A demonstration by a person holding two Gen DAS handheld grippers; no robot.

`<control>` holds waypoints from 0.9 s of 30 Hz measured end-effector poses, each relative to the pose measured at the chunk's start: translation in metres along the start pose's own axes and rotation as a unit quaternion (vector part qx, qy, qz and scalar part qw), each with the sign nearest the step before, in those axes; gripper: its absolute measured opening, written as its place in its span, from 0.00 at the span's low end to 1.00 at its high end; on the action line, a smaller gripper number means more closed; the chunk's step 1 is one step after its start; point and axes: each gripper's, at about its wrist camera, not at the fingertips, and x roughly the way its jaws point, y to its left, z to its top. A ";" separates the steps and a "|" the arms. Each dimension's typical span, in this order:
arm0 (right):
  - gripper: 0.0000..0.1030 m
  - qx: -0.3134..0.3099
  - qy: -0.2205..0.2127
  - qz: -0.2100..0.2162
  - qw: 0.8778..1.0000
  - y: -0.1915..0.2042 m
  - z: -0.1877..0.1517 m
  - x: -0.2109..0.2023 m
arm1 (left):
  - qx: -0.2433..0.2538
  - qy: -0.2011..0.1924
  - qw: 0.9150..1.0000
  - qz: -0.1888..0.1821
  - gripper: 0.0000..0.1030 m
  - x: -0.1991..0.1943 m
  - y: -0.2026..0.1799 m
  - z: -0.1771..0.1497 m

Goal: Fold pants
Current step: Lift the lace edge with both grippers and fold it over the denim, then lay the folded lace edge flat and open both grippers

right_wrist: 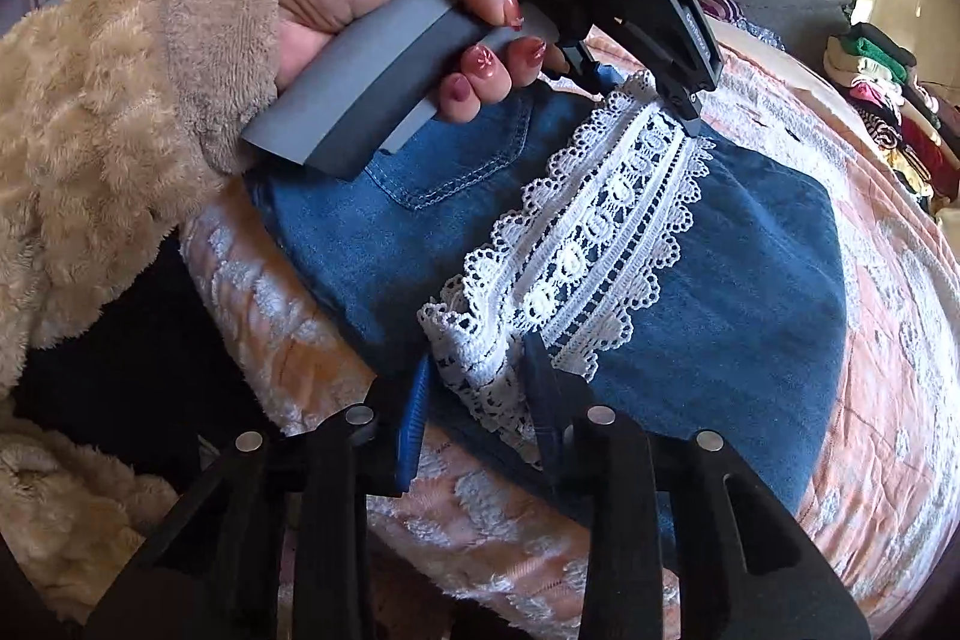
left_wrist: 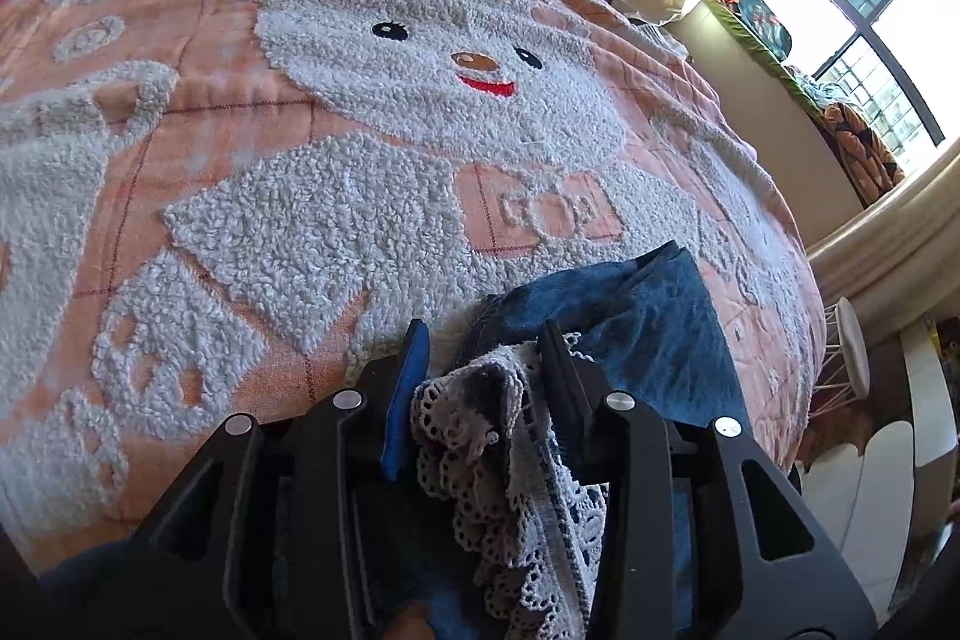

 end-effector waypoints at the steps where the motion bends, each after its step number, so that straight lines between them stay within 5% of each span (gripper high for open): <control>1: 0.37 0.004 -0.003 0.007 1.000 0.000 0.000 -0.004 | 0.001 -0.002 1.000 0.003 0.31 -0.001 0.000 0.000; 8: 0.53 0.097 -0.067 0.066 0.991 -0.037 -0.007 -0.059 | 0.005 -0.036 0.999 0.005 0.36 -0.030 -0.006 -0.003; 16: 0.53 0.174 -0.037 -0.002 0.984 -0.089 -0.033 -0.051 | 0.068 -0.077 0.994 0.032 0.38 -0.071 -0.049 -0.038; 27: 0.54 0.184 -0.016 -0.013 0.983 -0.089 -0.051 -0.024 | 0.087 -0.037 0.993 0.070 0.38 -0.021 -0.047 -0.046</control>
